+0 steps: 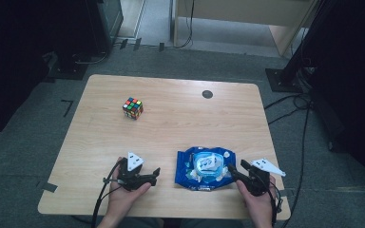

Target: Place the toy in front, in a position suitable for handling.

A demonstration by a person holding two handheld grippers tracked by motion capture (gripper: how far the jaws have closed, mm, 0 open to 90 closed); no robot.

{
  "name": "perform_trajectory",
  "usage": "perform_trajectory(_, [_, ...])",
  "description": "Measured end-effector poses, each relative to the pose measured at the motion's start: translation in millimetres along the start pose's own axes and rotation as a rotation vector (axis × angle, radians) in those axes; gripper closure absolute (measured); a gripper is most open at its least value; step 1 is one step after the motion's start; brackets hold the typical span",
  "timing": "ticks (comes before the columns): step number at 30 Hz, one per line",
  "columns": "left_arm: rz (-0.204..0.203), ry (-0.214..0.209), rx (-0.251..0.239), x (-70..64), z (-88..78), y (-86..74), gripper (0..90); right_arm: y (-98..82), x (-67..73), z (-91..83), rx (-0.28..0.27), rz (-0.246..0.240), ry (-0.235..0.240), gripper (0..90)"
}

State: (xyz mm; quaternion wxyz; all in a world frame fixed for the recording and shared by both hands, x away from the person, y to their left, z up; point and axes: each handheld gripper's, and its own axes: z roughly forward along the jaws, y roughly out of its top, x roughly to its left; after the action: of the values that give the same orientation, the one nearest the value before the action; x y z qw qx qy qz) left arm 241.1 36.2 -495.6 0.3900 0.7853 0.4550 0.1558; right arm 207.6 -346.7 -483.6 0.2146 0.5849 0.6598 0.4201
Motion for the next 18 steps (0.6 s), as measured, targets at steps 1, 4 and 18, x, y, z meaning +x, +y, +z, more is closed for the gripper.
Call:
perform_trajectory(1, [0.003, -0.009, 0.002, -3.4, 1.4, 0.1, 15.2, -0.7, 1.7, 1.0, 0.005, -0.001, 0.002, 42.4])
perform_trajectory(4, [0.009, -0.030, 0.006, -13.8, 6.1, 0.1, 16.5, -3.1, 5.9, 3.8, 0.014, -0.010, -0.002, 44.0])
perform_trajectory(18, [-0.011, -0.183, 0.035, -50.6, 36.6, 13.5, 41.7, -12.9, 9.2, 8.8, 0.024, 0.012, -0.037, 74.6])
